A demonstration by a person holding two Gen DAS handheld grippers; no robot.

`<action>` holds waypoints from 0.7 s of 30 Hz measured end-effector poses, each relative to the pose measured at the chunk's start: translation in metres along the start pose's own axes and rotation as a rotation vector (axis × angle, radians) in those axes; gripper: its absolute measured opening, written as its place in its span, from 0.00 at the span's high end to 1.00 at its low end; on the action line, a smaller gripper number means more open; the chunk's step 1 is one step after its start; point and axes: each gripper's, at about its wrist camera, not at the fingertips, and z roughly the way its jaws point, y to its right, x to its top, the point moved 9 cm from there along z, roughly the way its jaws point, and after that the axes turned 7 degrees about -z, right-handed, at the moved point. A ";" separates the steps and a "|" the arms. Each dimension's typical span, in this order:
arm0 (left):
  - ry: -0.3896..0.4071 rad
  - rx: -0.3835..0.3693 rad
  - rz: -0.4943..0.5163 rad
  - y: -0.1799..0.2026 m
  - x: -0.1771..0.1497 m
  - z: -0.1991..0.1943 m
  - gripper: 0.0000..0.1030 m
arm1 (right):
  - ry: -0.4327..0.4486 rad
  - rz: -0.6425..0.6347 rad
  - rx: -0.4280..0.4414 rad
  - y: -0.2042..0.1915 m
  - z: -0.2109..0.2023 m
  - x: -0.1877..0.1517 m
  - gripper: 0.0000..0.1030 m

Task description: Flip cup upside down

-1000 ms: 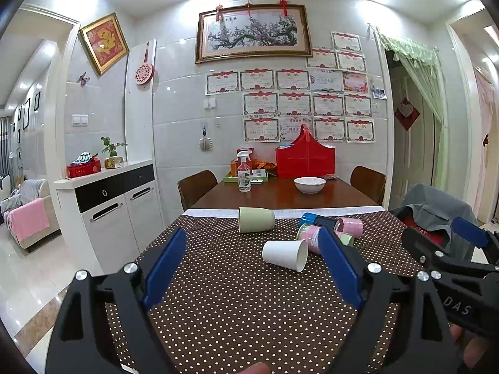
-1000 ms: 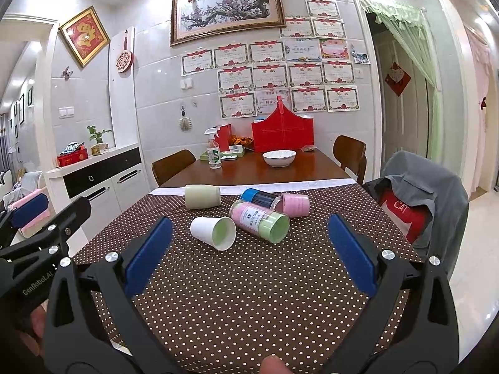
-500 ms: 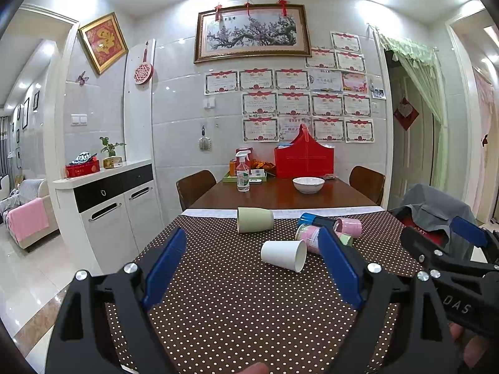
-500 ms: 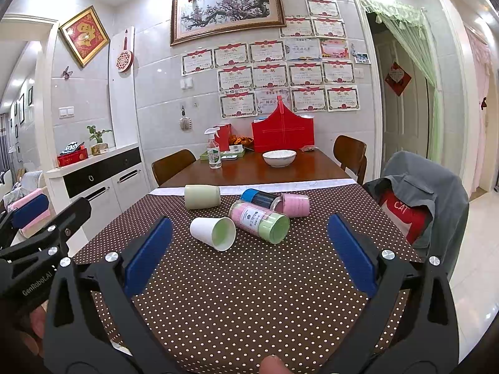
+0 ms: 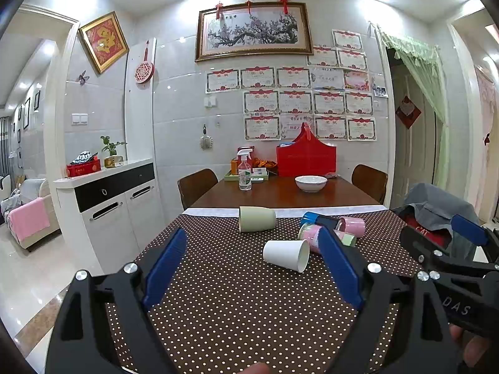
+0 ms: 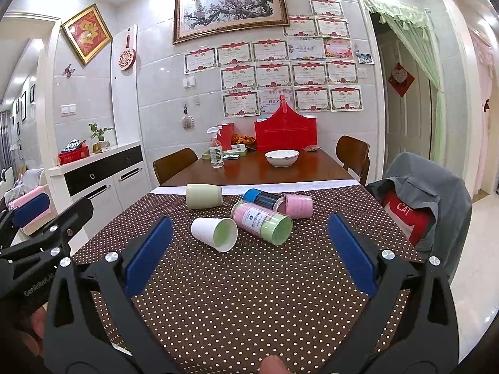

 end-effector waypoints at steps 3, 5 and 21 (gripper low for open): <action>-0.004 0.001 -0.001 0.000 0.000 0.004 0.17 | -0.001 0.000 0.004 0.001 0.003 0.000 0.06; -0.008 0.005 -0.001 0.001 0.000 0.008 0.17 | -0.002 -0.001 0.007 0.001 0.007 0.000 0.06; -0.167 -0.065 0.149 0.051 -0.014 0.114 0.17 | -0.128 0.044 -0.053 0.068 0.081 -0.026 0.06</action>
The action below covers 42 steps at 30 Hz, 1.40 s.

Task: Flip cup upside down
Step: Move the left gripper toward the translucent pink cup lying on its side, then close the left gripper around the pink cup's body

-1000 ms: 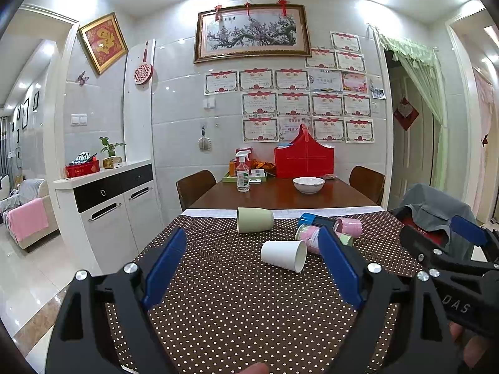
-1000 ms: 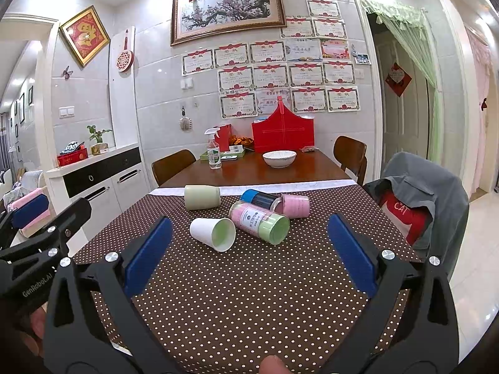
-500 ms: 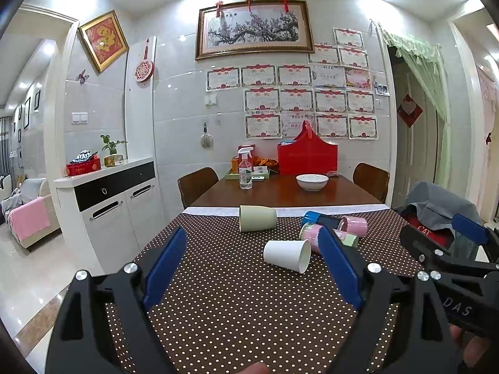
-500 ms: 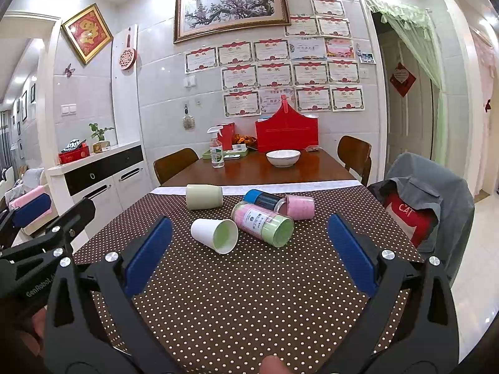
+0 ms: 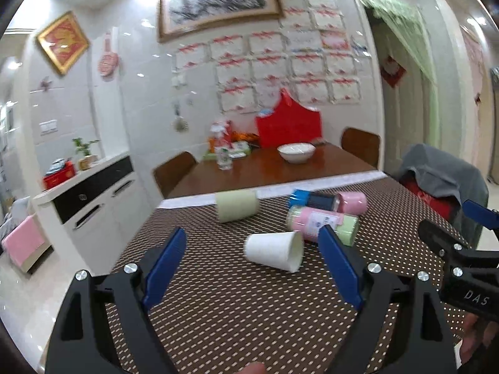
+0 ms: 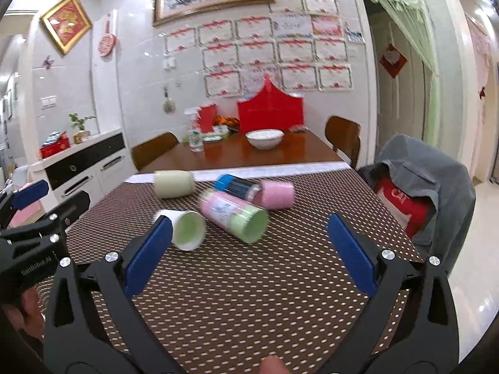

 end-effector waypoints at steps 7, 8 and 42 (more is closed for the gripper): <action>-0.112 -0.093 0.095 0.048 0.004 0.064 0.17 | -0.108 0.061 -0.038 0.047 0.050 -0.014 0.06; -0.123 -0.103 0.108 0.054 0.004 0.072 0.17 | -0.126 0.073 -0.038 0.053 0.057 -0.016 0.06; -0.680 -0.471 0.772 0.229 -0.035 0.300 0.18 | -0.426 0.244 -0.048 0.136 0.190 -0.050 0.06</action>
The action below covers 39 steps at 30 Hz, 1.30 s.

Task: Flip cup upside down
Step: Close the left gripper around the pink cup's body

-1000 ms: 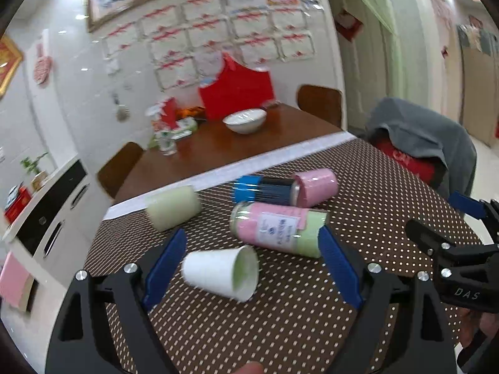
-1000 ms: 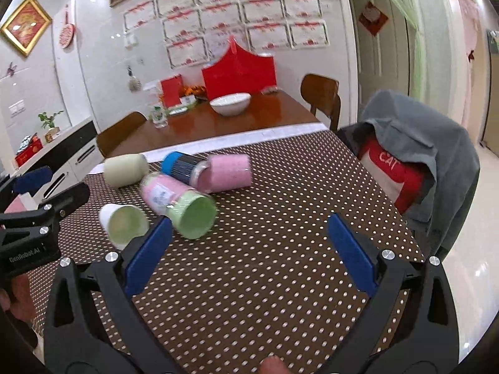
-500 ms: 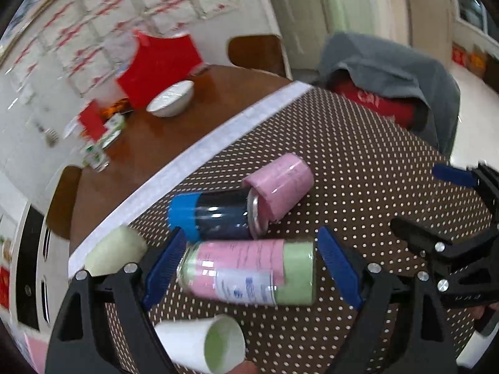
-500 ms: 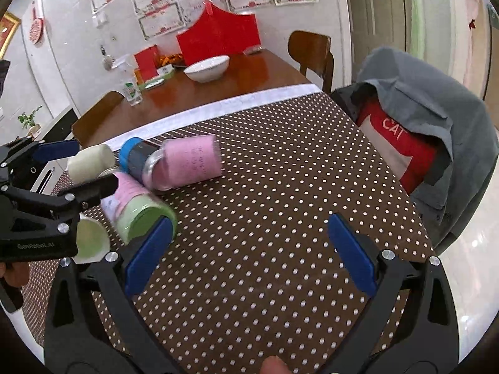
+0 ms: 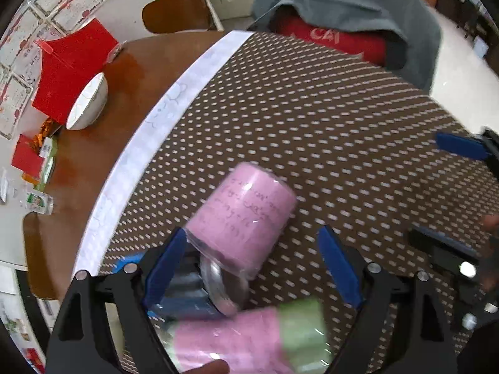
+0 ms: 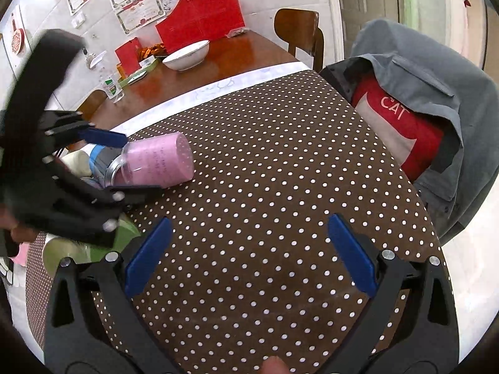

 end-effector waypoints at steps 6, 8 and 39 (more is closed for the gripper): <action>-0.058 0.006 0.040 -0.007 0.008 0.015 0.18 | 0.006 0.018 0.002 0.008 0.000 0.003 0.06; -0.066 0.025 0.074 -0.006 0.008 0.018 0.18 | 0.009 0.015 0.002 0.009 -0.001 0.004 0.06; -0.013 0.072 0.202 0.015 0.018 0.030 0.37 | 0.009 0.057 -0.020 0.021 0.004 -0.001 0.06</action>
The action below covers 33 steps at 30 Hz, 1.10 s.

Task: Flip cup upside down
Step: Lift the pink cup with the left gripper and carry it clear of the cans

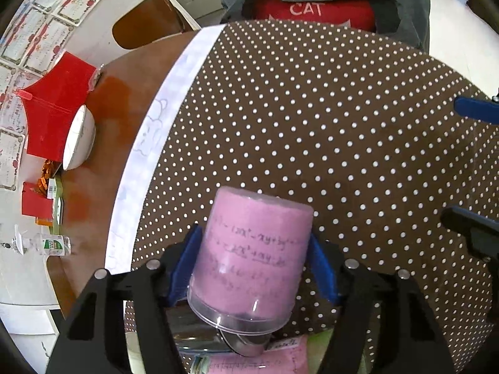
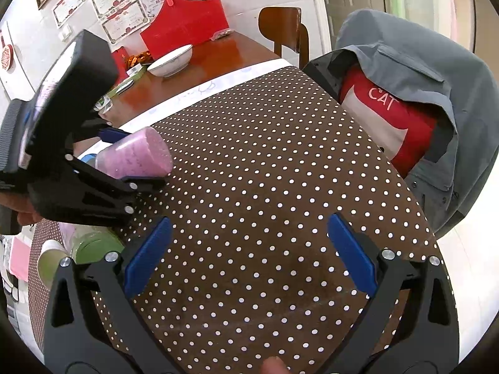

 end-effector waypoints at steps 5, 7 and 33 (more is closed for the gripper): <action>0.040 -0.005 -0.021 0.001 0.001 -0.019 0.38 | 0.009 0.001 -0.006 0.000 -0.004 0.001 0.06; 0.056 -0.012 -0.036 0.002 0.001 -0.028 0.38 | 0.015 0.000 -0.006 -0.001 -0.008 0.002 0.06; 0.213 -0.039 -0.252 0.045 -0.156 -0.190 0.39 | 0.103 -0.071 0.054 -0.057 -0.101 -0.041 0.06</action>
